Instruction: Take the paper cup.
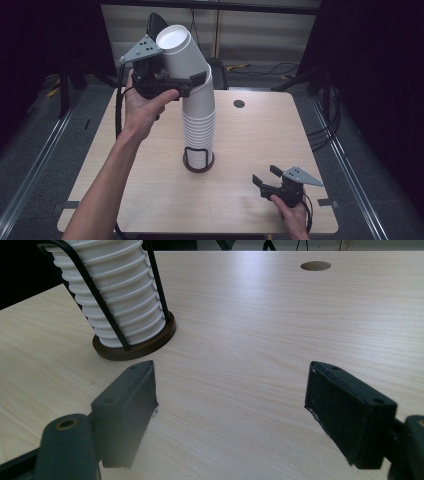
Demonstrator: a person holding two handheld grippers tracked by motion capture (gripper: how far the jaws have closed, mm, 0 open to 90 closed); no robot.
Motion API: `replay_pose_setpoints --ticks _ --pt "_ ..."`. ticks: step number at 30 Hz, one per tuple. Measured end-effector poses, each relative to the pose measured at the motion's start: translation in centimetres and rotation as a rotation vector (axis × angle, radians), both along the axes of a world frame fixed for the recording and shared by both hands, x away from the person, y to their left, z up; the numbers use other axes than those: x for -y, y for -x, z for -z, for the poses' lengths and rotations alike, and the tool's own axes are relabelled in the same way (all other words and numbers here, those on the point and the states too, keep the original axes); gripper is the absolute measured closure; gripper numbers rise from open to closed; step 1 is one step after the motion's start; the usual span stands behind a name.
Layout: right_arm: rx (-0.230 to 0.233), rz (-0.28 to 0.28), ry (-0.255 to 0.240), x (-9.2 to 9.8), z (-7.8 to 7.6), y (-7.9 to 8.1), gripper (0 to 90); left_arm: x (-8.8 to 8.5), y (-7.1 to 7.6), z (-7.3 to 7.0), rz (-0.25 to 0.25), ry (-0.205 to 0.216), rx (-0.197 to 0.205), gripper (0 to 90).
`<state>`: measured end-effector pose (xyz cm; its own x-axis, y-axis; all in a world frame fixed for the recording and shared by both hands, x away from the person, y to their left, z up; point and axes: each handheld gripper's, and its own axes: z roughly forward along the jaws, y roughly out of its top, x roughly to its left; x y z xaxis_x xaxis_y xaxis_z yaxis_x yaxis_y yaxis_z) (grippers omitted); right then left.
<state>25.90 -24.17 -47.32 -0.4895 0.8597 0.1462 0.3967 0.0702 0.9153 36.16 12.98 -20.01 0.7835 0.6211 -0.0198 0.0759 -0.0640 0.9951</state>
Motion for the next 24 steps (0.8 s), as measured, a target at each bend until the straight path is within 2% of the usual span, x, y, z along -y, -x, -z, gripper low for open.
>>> replay_pose_setpoints --ticks 6,7,8,14,15,24 --pt "0.0 -0.001 0.0 0.0 0.0 0.0 20.8 -0.2 0.2 -0.4 -0.002 0.002 0.003 13.2" --pt "0.001 -0.001 0.001 0.0 0.0 0.0 20.8 -0.2 0.2 -0.5 0.006 -0.001 -0.002 13.2" --pt "0.0 -0.002 0.001 0.0 0.0 0.0 20.8 -0.3 0.3 -0.5 -0.01 -0.015 0.002 13.1" --pt "-0.001 -0.005 0.001 -0.2 0.0 -0.1 20.8 -0.6 0.4 -0.6 -0.019 0.002 -0.001 13.2" --pt "0.0 -0.006 0.0 -0.2 0.0 0.0 20.8 -0.7 0.4 -0.6 -0.017 0.015 -0.005 13.2" --pt "-0.003 -0.007 0.003 -0.2 0.1 -0.1 20.8 -1.4 0.7 -0.4 -0.025 0.019 -0.015 13.2"
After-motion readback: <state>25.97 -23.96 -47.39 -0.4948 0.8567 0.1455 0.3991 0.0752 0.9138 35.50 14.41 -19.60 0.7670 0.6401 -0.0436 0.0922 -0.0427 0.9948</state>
